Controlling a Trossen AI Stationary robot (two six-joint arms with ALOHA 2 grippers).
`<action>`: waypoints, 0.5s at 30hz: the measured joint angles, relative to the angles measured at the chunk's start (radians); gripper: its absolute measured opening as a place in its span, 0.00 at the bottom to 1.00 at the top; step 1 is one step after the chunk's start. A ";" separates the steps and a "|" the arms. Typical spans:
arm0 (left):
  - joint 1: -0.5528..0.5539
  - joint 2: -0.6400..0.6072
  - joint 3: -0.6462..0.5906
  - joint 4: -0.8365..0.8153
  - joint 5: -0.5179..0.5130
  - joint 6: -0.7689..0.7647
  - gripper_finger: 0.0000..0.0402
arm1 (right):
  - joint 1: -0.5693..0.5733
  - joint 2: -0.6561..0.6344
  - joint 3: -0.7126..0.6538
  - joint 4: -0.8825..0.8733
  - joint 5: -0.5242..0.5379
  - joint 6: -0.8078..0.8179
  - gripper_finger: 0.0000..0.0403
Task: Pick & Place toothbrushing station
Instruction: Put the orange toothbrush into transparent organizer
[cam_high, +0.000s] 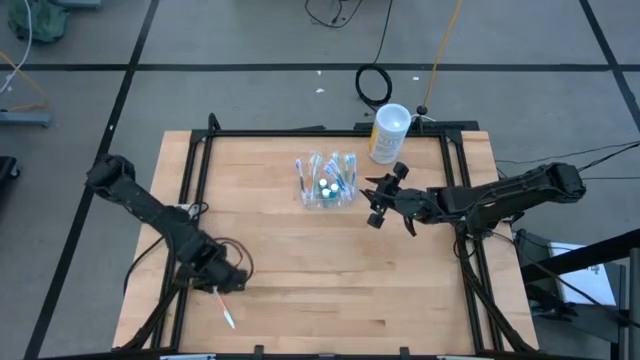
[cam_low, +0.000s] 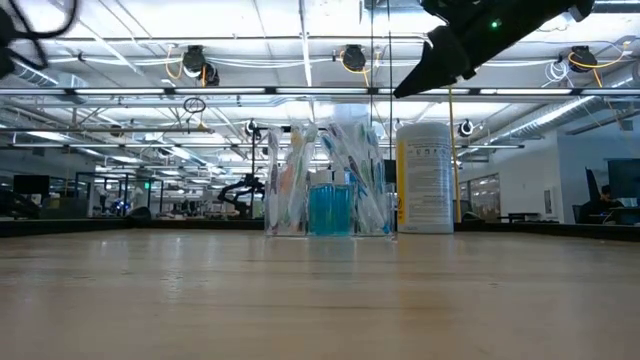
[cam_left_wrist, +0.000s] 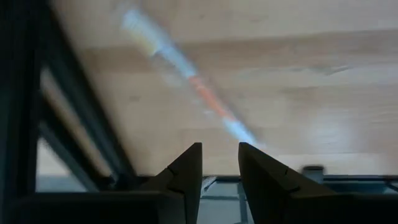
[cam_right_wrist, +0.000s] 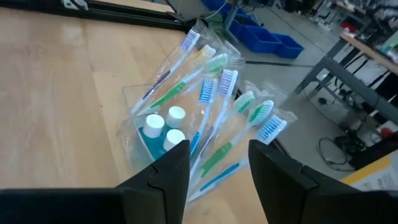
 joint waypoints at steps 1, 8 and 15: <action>-0.021 0.004 0.000 0.001 0.008 -0.040 0.28 | -0.001 0.000 0.000 0.001 0.000 -0.016 0.39; -0.130 0.021 -0.019 0.015 0.000 -0.205 0.28 | -0.001 0.000 0.000 0.031 0.000 -0.049 0.39; -0.150 0.021 -0.159 0.149 -0.056 -0.206 0.28 | -0.001 0.000 0.000 0.050 0.000 -0.046 0.39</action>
